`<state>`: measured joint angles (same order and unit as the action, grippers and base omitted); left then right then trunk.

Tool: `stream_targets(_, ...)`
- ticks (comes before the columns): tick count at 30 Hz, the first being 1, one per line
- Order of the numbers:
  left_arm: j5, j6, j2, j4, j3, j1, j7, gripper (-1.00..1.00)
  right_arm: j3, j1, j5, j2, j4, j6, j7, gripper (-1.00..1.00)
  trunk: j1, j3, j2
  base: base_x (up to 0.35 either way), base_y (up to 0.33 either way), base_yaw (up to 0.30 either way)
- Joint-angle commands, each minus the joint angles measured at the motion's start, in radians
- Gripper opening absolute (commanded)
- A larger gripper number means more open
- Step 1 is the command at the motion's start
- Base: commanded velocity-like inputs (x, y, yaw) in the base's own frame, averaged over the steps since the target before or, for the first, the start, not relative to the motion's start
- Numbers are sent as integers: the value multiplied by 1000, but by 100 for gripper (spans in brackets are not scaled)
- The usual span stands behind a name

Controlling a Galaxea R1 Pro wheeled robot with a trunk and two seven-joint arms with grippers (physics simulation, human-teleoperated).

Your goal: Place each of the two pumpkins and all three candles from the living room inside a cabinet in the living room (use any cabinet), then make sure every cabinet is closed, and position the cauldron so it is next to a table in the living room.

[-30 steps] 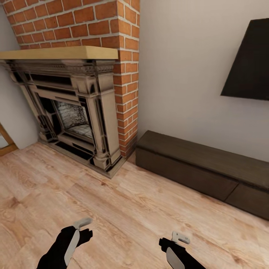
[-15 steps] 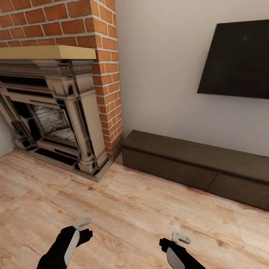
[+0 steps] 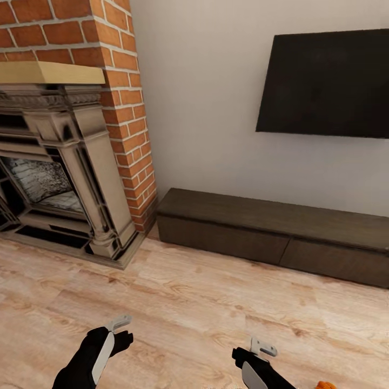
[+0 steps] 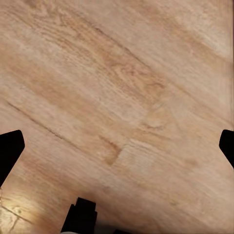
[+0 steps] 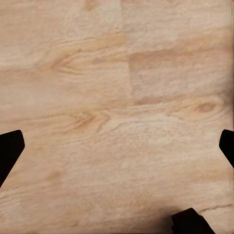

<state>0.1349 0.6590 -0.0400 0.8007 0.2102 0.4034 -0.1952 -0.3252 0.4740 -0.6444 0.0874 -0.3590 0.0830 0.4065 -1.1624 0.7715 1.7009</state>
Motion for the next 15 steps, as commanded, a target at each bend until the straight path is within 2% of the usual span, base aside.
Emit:
stream_targets(1,0,0,0,0,0,0,0,100,0,0,0,0,1,-1,0,100,0,1,0,0,120,-233)
stream_targets(11,0,0,0,0,0,0,0,100,0,0,0,-1,3,-2,0,100,0,11,0,1,81,-231)
stream_targets(15,0,-1,0,0,0,0,0,100,0,0,-1,-1,3,-2,0,100,0,14,0,67,201,-249)
